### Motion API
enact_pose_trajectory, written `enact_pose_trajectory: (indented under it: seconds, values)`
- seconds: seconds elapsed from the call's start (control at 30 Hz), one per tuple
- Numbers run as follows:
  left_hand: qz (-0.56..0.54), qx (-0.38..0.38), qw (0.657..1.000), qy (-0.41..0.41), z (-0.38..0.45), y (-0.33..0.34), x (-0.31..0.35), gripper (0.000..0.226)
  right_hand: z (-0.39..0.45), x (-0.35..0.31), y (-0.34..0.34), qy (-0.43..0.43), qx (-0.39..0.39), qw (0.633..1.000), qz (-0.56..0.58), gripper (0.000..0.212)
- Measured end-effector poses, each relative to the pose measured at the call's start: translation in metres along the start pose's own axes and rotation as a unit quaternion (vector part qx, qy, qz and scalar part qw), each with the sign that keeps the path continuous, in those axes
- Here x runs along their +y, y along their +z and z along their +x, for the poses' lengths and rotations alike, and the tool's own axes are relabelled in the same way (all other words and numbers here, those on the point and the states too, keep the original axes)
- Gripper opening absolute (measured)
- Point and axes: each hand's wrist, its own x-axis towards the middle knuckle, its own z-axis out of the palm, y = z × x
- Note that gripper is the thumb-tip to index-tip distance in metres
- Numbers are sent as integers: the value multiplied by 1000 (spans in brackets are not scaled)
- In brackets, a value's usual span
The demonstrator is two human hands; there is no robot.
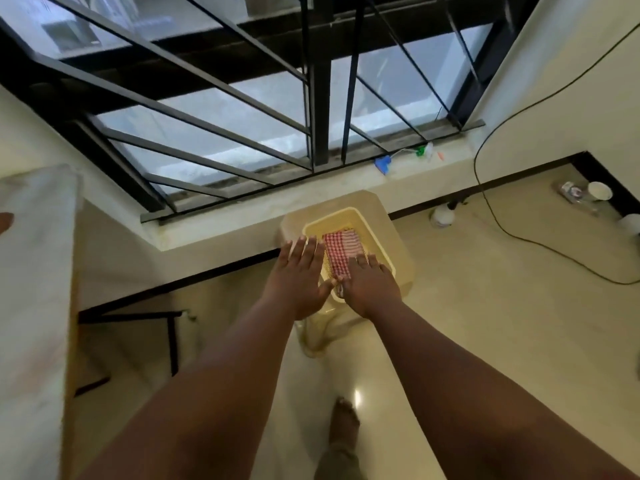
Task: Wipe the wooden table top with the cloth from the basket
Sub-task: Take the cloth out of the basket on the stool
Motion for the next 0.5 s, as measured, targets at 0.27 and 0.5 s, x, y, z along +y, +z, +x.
enact_pose_trajectory:
  seconds: [0.27, 0.5]
  values:
    - [7, -41, 999, 13, 35, 47, -12, 74, 57, 2, 38, -3, -29, 1000, -4, 53]
    - [24, -37, 999, 26, 57, 70, -23, 73, 90, -7, 58, 20, -36, 999, -12, 53]
